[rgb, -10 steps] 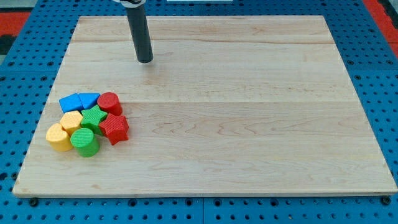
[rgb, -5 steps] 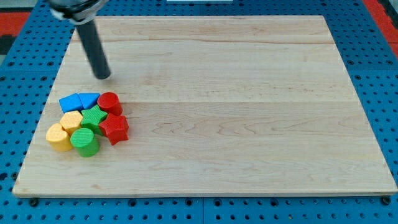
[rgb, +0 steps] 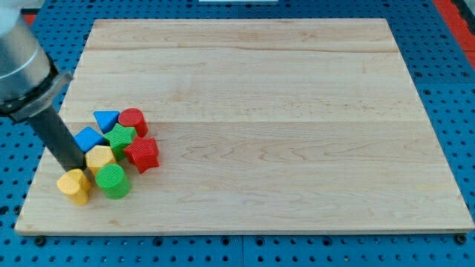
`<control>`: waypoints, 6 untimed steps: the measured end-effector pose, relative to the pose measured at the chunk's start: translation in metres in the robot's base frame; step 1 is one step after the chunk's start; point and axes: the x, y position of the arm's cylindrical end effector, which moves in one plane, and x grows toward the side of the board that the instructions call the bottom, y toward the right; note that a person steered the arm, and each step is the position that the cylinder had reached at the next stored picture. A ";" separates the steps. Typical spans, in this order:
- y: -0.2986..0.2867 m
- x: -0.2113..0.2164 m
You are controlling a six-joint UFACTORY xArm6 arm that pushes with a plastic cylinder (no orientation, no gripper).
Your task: Separate the blue blocks from the group of blocks
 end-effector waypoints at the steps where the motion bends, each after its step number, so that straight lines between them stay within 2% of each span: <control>1: 0.014 -0.021; 3: 0.000 -0.062; 6: 0.002 -0.078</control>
